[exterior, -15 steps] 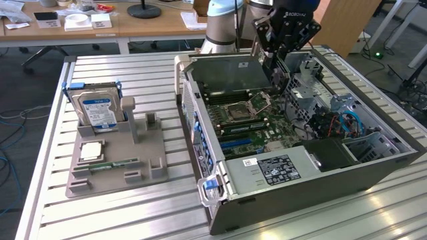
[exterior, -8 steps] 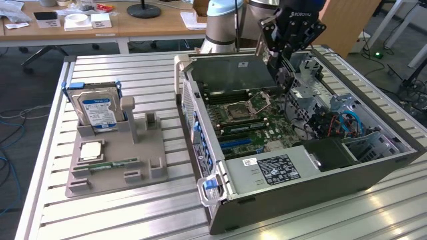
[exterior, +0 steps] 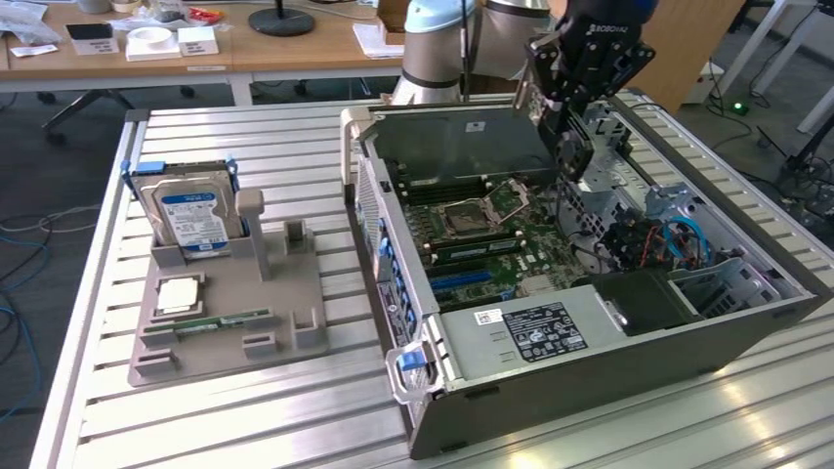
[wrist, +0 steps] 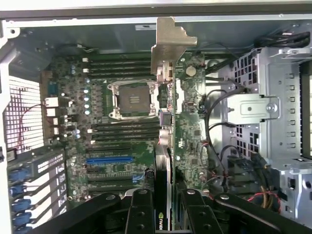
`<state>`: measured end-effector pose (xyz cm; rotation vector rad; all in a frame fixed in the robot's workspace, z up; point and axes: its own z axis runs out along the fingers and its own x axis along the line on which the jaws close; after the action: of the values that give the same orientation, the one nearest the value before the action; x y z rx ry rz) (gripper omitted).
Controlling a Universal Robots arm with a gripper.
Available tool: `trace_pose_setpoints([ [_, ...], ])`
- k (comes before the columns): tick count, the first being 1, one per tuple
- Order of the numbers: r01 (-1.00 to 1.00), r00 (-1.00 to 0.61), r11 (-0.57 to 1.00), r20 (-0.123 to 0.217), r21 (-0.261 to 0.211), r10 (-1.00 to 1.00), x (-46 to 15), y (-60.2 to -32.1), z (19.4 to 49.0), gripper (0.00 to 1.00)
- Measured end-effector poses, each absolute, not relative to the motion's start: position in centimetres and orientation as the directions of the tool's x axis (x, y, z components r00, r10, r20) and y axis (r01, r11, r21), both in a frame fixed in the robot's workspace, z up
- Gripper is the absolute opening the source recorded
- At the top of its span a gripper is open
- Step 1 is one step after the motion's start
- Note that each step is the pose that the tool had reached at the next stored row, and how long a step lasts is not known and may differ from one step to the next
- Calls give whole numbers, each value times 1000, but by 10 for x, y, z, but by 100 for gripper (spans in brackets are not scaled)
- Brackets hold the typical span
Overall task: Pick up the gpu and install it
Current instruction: 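Pick up the gpu and move the gpu toward the slot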
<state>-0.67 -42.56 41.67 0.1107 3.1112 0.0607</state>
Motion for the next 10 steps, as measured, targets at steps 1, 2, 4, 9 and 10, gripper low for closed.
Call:
trace_pose_setpoints([
  [1, 70, -997, 997, -26, 40, 71, -4, -426, 417, 26],
  [2, 70, -997, 997, -26, 40, 71, -1, -426, 417, 26],
  [4, 70, -997, 997, -26, 40, 72, 5, -426, 417, 26],
  [9, 70, -997, 997, -26, 40, 71, 16, -426, 416, 26],
  [10, 70, -997, 997, -26, 40, 71, 16, -426, 416, 26],
])
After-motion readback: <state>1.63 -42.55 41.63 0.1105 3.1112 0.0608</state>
